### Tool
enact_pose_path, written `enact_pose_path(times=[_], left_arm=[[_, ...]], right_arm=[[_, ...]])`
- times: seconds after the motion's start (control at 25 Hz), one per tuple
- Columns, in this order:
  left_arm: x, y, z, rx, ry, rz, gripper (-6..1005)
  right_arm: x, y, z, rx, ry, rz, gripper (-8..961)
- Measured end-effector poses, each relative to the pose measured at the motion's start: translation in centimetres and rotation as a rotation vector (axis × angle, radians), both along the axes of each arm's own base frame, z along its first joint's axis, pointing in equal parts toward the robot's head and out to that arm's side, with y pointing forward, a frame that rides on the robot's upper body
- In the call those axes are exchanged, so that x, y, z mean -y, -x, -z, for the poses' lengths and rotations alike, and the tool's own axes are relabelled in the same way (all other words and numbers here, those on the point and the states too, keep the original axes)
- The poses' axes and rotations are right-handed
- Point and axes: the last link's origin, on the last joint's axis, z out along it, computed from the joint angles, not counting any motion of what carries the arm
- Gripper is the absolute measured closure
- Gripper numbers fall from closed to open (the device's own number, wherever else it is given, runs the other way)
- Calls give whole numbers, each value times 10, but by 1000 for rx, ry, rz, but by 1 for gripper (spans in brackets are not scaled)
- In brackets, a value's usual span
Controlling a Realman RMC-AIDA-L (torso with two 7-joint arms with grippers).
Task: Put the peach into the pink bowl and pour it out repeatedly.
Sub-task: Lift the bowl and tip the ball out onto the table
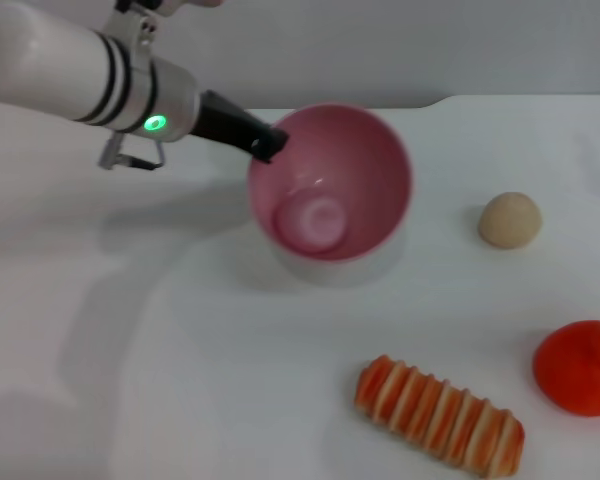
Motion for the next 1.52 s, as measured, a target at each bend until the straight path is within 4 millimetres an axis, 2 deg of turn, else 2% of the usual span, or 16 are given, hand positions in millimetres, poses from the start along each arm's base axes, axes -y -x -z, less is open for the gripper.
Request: enact_pose_path(times=[0.12, 0.16, 0.2, 0.24, 0.32, 0.36, 0.4, 0.56, 0.8, 1.08, 1.28, 1.52], left_arm=[[0, -18, 11, 55, -19, 60, 957], [0, -18, 11, 55, -19, 60, 957], [2, -31, 20, 82, -30, 118, 957], [2, -31, 20, 82, -30, 118, 957], [7, -51, 32, 119, -61, 221, 957], [7, -51, 32, 119, -61, 221, 957], [14, -63, 43, 138, -96, 314, 957], [27, -75, 56, 144, -196, 451, 957], [42, -80, 72, 97, -316, 589, 957], [63, -85, 80, 36, -515, 764, 957], [78, -86, 80, 7, -635, 864, 957], [89, -84, 79, 4, -700, 914, 957]], right_arm=[[12, -26, -12, -44, -147, 89, 577], [16, -33, -16, -56, -183, 115, 577], [20, -39, -19, -66, -206, 136, 577], [23, -44, -21, -73, -227, 155, 577], [28, -52, -26, -85, -259, 180, 577], [31, -55, -28, -89, -273, 188, 577], [33, -58, -30, -92, -285, 194, 576], [38, -63, -33, -101, -301, 206, 576], [41, -65, -34, -104, -307, 213, 576], [44, -69, -40, -125, -316, 218, 576], [44, -69, -40, -128, -317, 217, 577], [41, -67, -40, -136, -307, 206, 576]])
